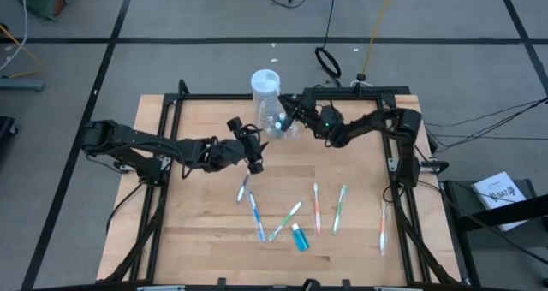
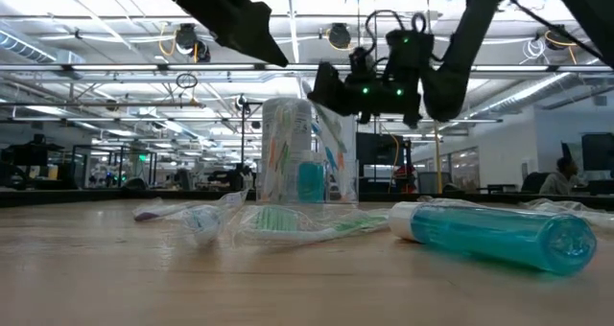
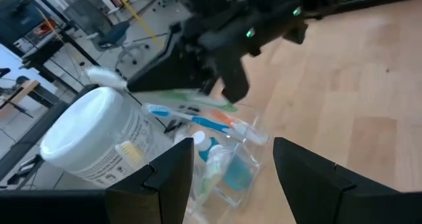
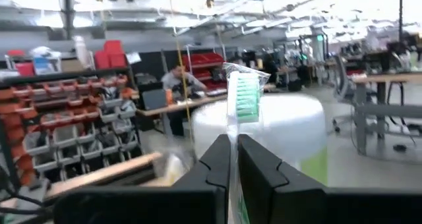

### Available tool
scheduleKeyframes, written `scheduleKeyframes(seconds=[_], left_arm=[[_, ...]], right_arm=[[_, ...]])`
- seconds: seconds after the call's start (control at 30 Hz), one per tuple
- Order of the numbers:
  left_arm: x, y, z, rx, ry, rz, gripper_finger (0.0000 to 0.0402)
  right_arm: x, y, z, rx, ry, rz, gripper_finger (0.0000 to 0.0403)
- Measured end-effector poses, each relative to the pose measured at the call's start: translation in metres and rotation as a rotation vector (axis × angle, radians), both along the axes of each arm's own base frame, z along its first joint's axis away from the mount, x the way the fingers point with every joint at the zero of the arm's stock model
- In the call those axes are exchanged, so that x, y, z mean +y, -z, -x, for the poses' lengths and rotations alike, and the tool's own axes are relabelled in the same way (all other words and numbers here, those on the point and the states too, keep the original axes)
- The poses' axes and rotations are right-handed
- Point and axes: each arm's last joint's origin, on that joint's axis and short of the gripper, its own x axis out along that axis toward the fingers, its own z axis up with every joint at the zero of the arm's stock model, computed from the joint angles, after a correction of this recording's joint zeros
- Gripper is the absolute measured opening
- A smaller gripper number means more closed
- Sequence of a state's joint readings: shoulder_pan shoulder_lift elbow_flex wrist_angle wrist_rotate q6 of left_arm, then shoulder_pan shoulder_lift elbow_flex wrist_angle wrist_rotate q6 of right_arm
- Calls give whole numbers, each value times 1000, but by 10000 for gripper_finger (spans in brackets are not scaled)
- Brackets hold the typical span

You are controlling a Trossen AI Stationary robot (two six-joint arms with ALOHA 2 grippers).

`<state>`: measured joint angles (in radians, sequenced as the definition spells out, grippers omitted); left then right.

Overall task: Pick & Place toothbrushing station
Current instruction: Put the green toothbrush into the transparent organizer

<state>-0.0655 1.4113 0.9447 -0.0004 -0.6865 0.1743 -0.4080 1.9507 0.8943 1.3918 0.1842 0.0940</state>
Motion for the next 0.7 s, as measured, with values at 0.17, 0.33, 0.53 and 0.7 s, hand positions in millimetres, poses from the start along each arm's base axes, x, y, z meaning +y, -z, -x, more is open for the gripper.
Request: scheduleKeyframes(seconds=[0.17, 0.33, 0.53, 0.7], left_arm=[[-3, 2, 1, 21, 7, -3, 214], [-3, 3, 1, 32, 7, -4, 214], [-3, 3, 1, 33, 7, -4, 214], [-3, 3, 1, 33, 6, -3, 214]], right_arm=[[-6, 18, 0, -17, 72, -112, 11], [5, 33, 6, -8, 167, -187, 11], [27, 40, 17, 41, 326, -120, 11], [39, 45, 20, 96, 426, -103, 11]])
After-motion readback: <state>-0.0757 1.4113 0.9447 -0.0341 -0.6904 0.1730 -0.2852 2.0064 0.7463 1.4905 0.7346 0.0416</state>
